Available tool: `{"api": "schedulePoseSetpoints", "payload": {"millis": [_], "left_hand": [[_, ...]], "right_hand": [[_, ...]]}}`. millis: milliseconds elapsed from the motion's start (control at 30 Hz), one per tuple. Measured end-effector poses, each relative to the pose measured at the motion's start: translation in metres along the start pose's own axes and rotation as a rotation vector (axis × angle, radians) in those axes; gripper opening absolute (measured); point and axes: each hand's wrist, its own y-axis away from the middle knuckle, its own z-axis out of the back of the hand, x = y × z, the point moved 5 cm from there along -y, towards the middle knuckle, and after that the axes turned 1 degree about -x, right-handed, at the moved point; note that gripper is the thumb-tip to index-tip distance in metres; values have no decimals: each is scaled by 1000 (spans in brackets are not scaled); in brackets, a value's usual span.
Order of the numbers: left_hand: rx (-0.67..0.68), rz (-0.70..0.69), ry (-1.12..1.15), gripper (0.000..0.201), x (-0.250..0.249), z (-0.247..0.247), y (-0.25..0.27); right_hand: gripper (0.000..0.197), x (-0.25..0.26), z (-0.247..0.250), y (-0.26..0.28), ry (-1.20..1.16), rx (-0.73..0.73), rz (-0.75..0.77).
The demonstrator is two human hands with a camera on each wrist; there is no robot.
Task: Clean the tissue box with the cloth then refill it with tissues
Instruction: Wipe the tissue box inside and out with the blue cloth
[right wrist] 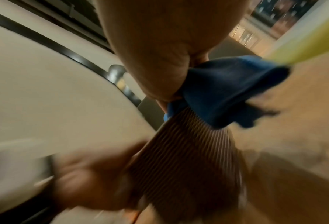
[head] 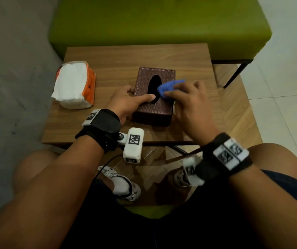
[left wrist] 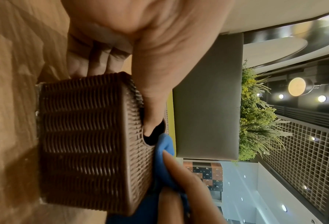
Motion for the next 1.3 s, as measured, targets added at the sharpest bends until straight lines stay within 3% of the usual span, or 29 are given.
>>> {"api": "schedulePoseSetpoints", "payload": {"millis": [133, 300, 467, 533, 600, 667, 733, 867, 933, 1067, 1167, 1233, 1300], "left_hand": [[29, -15, 8, 38, -3, 3, 0], [55, -20, 72, 37, 3, 5, -1], [122, -16, 64, 42, -5, 2, 0], [91, -26, 46, 42, -8, 4, -3], [-37, -82, -4, 47, -9, 11, -7], [-211, -151, -128, 60, -9, 21, -4], [-255, -211, -164, 73, -7, 23, 9], [-17, -241, -200, 129, 14, 15, 36], [51, -243, -207, 147, 27, 10, 38], [-10, -283, -205, 143, 36, 4, 27], [-63, -296, -230, 135, 40, 7, 18], [-80, -302, -310, 134, 42, 11, 14], [-116, -304, -394, 134, 42, 14, 13]], "right_hand": [[38, -10, -4, -34, 47, 32, -10], [42, 23, 6, 15, -13, 176, 150], [44, -19, 3, -31, 15, 100, 5], [42, -11, 0, -31, 70, 103, 3], [40, -2, -2, -21, 108, 104, 12], [37, 2, -2, -17, 123, 80, -12], [36, 4, -5, -19, 128, 60, -64], [35, 11, -9, -20, 132, 52, -152], [34, 13, -9, -21, 121, 50, -175], [39, 20, -8, -18, 75, 42, -178], [48, 46, -12, 3, 40, 176, 53], [47, 37, -9, 5, 39, 215, 146], [44, 9, -2, -10, 45, 128, 25]]}}
